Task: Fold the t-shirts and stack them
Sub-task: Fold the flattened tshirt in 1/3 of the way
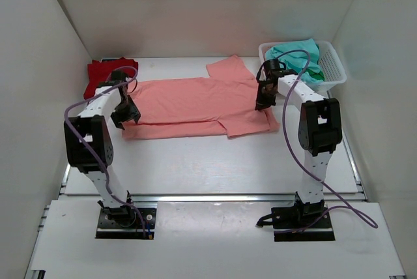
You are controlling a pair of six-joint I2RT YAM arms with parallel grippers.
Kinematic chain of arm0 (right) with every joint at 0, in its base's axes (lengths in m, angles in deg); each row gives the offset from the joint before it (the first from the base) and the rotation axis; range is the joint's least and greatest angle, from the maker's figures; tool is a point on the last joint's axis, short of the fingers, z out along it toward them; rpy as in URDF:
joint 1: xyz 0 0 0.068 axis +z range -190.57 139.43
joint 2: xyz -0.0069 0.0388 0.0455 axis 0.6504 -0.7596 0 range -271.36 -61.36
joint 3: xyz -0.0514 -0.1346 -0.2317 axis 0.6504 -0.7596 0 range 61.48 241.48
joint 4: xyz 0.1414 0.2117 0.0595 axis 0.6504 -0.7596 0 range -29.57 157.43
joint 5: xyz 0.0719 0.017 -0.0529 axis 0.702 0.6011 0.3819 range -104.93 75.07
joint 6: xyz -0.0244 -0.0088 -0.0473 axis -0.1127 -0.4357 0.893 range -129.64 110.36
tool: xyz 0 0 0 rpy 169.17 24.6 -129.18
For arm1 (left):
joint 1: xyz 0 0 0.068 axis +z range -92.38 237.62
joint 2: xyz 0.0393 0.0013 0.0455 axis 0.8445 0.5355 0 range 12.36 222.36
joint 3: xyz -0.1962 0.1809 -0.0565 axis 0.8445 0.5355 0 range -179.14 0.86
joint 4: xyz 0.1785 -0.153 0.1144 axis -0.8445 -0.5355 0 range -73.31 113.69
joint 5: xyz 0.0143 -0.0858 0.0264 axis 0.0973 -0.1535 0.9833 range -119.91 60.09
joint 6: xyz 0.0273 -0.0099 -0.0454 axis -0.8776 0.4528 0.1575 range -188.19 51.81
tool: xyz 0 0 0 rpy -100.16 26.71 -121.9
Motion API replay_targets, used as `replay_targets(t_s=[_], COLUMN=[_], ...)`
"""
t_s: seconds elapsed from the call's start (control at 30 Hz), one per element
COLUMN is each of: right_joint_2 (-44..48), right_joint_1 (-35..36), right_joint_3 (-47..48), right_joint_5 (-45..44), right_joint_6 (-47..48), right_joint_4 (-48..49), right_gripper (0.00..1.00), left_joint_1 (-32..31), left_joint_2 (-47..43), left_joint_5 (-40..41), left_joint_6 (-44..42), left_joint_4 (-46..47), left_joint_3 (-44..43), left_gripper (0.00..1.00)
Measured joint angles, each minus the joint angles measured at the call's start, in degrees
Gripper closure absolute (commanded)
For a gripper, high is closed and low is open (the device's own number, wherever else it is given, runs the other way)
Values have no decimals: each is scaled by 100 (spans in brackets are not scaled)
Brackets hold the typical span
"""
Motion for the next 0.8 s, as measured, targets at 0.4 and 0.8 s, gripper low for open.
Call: replay_targets(t_s=[0.4,0.8], right_joint_2=[79,267], right_joint_1=[7,2], right_joint_3=[-284,-470], right_joint_5=[-4,-7], right_joint_6=[2,22], right_joint_4=[76,157], right_gripper=[100,100], left_joint_1=[-26,-164], left_joint_2=[-658,-122], left_joint_5=[376,549], left_joint_6=[68,363], left_joint_4=[70,380], left_joint_3=[621,1032], left_gripper=[35,100])
